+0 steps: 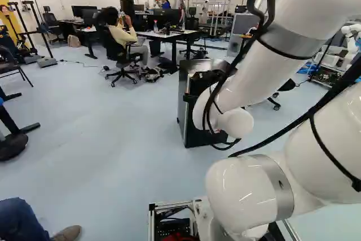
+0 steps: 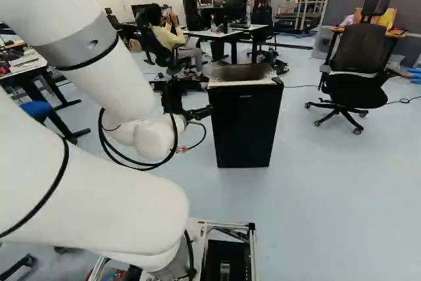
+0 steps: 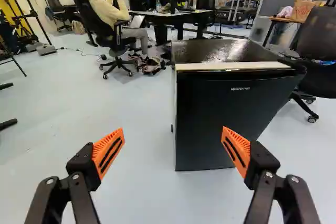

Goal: Grab a drink from the fridge

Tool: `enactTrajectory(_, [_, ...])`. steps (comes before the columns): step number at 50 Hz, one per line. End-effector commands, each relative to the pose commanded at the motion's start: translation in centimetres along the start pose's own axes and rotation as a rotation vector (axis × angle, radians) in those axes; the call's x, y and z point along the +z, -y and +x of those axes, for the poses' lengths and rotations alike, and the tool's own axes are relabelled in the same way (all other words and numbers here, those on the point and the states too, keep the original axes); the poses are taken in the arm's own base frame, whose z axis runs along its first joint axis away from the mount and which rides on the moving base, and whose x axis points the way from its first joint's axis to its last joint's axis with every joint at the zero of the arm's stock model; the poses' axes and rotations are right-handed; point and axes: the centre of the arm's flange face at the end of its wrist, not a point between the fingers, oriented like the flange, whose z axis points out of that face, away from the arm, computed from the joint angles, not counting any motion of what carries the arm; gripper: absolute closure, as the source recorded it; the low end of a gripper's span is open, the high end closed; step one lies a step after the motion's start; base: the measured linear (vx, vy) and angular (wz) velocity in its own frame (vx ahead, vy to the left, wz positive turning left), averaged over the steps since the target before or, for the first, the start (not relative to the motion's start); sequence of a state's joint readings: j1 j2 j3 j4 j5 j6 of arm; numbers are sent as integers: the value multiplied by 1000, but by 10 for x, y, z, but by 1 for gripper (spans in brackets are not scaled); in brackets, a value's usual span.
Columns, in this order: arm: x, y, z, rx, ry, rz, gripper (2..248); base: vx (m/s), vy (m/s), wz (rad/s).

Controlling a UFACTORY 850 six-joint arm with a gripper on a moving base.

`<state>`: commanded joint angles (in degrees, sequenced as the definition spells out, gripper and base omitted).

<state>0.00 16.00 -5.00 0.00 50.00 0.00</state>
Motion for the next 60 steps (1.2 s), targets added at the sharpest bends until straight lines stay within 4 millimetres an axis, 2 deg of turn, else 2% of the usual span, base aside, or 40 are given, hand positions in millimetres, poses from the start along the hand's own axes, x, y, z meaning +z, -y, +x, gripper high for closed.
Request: enactTrajectory(60, [0,0,0,0,0,0,3,65,-22,0])
